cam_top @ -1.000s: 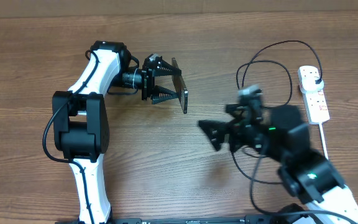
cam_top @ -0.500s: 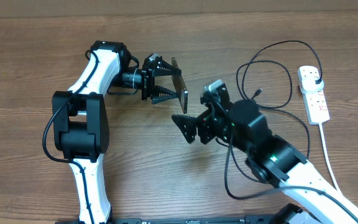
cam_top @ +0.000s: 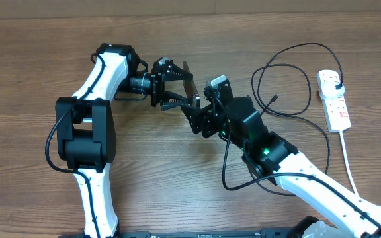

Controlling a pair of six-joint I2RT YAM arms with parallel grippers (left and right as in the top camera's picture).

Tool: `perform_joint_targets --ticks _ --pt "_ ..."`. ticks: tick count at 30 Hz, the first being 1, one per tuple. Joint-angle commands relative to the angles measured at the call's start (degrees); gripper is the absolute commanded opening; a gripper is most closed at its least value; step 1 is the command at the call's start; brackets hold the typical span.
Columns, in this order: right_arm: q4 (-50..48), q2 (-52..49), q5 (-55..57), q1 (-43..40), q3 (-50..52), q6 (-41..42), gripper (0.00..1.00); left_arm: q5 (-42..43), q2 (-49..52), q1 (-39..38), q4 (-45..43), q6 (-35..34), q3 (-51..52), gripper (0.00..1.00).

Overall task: Plug charger to phone and switch on socket
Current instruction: 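Move the right gripper toward the phone's far end, then grasp the phone's far end with the right gripper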

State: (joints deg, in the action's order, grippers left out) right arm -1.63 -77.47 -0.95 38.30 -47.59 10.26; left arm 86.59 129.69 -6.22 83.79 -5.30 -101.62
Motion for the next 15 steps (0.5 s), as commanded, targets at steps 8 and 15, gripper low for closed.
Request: perform_joint_targets --ticks 8,15 --pt "-5.53 -2.73 0.92 1.11 -1.14 -0.24 0.63 2.82 0.15 0.81 0.17 2.14 -1.68 0.58" --pt "-6.05 -4.11 10.19 5.16 -1.14 -0.09 0.53 2.82 0.15 1.22 0.20 2.14 -1.68 0.58"
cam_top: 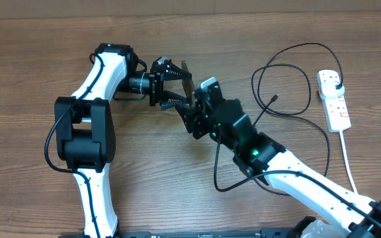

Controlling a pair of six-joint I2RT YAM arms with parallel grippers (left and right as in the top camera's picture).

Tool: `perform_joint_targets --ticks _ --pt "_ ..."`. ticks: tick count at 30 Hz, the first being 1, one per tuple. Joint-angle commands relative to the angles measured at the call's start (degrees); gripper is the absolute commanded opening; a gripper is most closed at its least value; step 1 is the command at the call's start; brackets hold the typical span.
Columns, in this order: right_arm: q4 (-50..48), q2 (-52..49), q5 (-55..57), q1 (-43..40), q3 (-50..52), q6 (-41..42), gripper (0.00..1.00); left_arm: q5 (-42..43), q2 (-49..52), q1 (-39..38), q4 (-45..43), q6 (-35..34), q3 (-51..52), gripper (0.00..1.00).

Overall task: Plug charger to phone and switch on socket
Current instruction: 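Grasp the phone's far end with the right gripper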

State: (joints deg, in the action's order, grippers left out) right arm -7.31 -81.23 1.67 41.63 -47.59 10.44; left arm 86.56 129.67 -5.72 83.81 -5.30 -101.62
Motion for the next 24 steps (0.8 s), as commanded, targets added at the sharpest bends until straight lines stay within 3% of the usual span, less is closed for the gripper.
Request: perform_joint_targets --ticks 1,12,24 --pt "-0.61 -0.35 9.44 2.29 -1.14 -0.26 0.51 2.84 0.17 0.72 0.17 2.14 -1.68 0.58" --pt "-1.64 -0.35 11.17 2.93 -1.14 -0.26 0.36 2.84 0.17 0.72 0.17 2.36 -1.68 0.58" --pt "-3.91 -3.15 11.21 2.93 -1.14 -0.28 0.35 2.84 0.17 0.72 0.20 2.36 -1.68 0.58"
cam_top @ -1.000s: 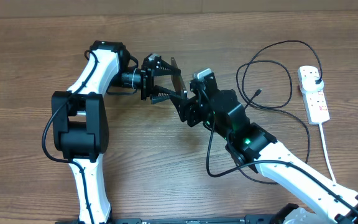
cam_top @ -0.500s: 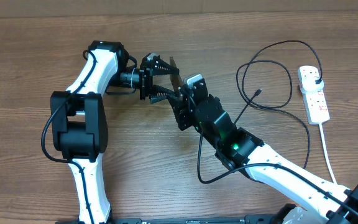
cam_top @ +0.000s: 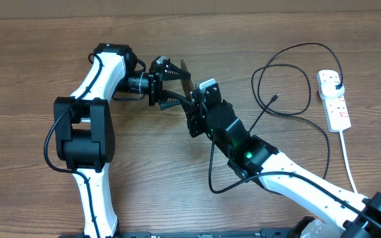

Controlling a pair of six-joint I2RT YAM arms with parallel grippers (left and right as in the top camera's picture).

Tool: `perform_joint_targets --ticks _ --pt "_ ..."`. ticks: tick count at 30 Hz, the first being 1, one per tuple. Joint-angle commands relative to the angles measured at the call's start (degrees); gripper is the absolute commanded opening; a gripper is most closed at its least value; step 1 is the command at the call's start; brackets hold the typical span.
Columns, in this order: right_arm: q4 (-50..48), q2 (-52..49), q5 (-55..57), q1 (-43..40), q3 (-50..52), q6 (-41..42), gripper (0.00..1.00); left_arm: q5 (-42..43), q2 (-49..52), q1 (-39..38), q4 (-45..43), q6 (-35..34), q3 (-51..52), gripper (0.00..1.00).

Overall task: Plug charger to phone and switch on socket
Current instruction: 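Grasp the phone's far end with the right gripper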

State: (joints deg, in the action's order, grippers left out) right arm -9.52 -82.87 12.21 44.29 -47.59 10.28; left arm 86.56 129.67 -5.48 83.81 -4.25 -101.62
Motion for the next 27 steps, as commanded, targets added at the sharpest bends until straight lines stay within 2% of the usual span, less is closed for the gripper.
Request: perform_joint_targets --ticks 1,5,20,23,25,27 --pt "-2.58 -1.81 0.90 0.26 -1.14 -0.13 0.35 2.84 0.17 0.48 0.20 1.31 -1.68 0.58" --pt "-4.31 -2.08 2.78 0.26 -1.14 -0.15 0.34 2.84 0.17 0.48 0.20 1.31 -1.68 0.58" --pt "-5.53 -2.08 4.68 0.22 -1.14 -0.13 0.04 2.84 0.17 0.55 0.20 1.31 -1.68 0.58" --pt "-5.62 -2.05 4.70 0.22 -1.14 -0.13 0.04 2.84 0.17 0.55 0.20 1.31 -1.68 0.59" --pt "-5.62 -2.05 4.70 0.22 -1.14 -0.13 0.04 2.82 0.17 0.59 0.17 1.31 -1.68 0.61" --pt "-5.62 -2.01 4.72 0.22 -1.14 -0.13 0.04 2.82 0.17 0.61 0.15 1.31 -1.68 0.72"
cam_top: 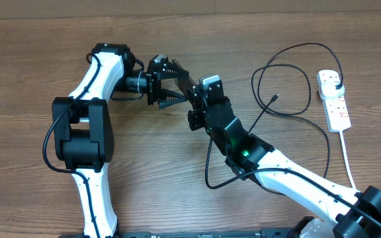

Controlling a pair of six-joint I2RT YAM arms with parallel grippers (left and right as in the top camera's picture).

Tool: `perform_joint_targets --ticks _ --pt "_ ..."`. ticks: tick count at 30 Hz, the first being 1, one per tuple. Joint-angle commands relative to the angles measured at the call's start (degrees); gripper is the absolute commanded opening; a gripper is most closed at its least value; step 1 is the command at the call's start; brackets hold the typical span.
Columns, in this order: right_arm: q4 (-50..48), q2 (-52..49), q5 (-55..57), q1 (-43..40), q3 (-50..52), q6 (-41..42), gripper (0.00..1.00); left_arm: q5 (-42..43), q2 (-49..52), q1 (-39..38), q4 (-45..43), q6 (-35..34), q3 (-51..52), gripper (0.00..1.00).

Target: Plug charger to phone and switch on socket

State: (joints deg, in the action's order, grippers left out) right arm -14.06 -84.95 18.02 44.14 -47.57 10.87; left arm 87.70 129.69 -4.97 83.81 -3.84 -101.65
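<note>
In the overhead view my left gripper point(176, 83) reaches right from the left arm. It grips a dark phone point(186, 82) that is seen edge-on and tilted. My right gripper point(193, 115) sits right against the phone's lower end, under its wrist camera; its jaws are hidden. The black charger cable point(290, 47) loops across the right side of the table. Its free plug end point(274, 98) lies loose, far from both grippers. The white socket strip point(334, 102) lies at the far right with a plug in its top outlet.
The right arm's own black cable point(210, 168) hangs in a loop below the grippers. The left arm's dark base point(81, 135) stands at the left. Bare wooden table point(18, 79) surrounds the arms.
The right wrist has shifted a little up and right, closer under the phone. The phone in the left gripper now leans more. Cable and socket strip lie as before.
The left gripper held the phone edge-on at the table's middle throughout. The right arm first stood lower right of it, then moved left and up at each moment until its gripper met the phone's lower end. The charger plug stayed loose on the table.
</note>
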Motion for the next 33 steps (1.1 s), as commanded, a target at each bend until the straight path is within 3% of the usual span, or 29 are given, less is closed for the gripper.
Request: perform_joint_targets --ticks 1,5,12,19,23,26,27,33 --pt "-1.07 0.07 -1.09 0.37 -1.16 -0.72 0.04 1.68 0.15 0.11 0.15 0.90 -1.66 0.77" --pt "-0.87 0.35 3.10 0.37 -1.16 -0.66 0.04 1.20 0.15 0.31 -0.09 1.33 -1.66 0.99" --pt "1.86 4.28 8.57 -2.27 -1.16 3.17 0.04 -2.82 -0.11 1.86 -0.24 1.38 -1.99 1.00" --pt "16.24 14.86 8.48 -9.97 -1.16 13.94 0.04 -7.30 -3.17 3.72 3.30 7.02 -8.26 1.00" --pt "27.71 23.98 6.25 -16.46 -1.16 23.15 0.04 -20.61 -9.18 4.33 5.90 7.08 -12.87 1.00" --pt "35.17 29.73 0.85 -22.27 -1.14 31.10 0.04 -29.42 -15.34 4.37 6.14 6.03 -14.05 0.95" --pt "37.86 32.44 -4.94 -26.34 -0.76 34.18 0.04 -36.06 -20.06 4.35 6.27 3.63 -14.05 0.91" --pt "36.41 34.67 -21.27 -35.06 3.80 41.27 0.04 -61.07 -34.14 3.02 8.11 -6.40 -13.90 0.89"
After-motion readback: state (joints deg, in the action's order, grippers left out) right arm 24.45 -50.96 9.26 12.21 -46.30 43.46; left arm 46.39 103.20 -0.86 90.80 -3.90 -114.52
